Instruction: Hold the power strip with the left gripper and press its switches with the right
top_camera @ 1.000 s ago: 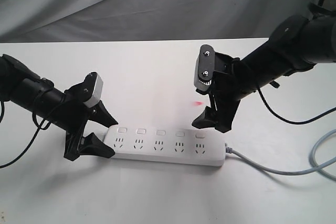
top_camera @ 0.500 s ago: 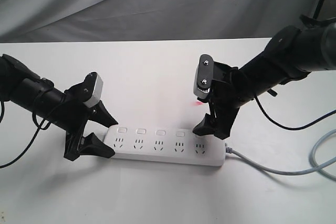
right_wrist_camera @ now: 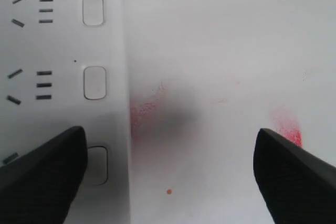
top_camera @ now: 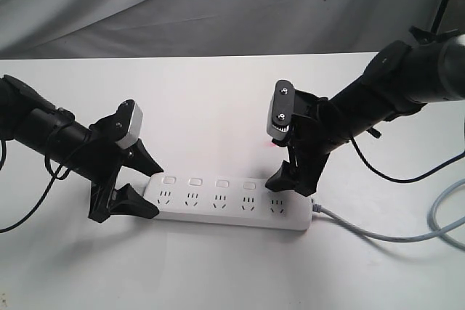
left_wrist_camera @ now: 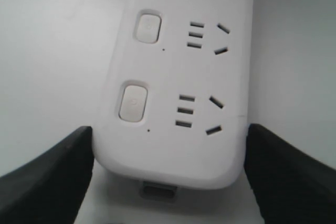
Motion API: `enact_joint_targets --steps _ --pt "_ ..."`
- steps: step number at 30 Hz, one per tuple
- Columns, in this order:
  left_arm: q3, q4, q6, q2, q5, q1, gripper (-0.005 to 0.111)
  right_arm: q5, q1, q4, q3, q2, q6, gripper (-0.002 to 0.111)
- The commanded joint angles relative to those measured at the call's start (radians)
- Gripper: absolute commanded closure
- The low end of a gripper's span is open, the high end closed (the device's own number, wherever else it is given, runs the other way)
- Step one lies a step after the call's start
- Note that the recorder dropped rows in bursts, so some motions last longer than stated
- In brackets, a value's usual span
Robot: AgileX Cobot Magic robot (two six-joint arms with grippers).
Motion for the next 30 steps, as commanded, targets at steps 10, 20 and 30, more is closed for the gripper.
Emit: enact_joint_targets --steps 10,20,30 --pt "0.005 0.033 -0.002 0.026 -0.054 -0.007 0.051 -0.038 -0.009 -0.075 0.004 0.011 0.024 0.029" --pt "0.005 0.033 -0.002 0.026 -0.054 -0.007 0.051 -0.071 -0.009 -0.14 0.006 0.044 0.058 0.029" --pt "0.005 0.033 -0.002 0.026 -0.054 -0.007 0.051 -0.074 -0.009 -0.086 0.004 0.002 0.064 0.029"
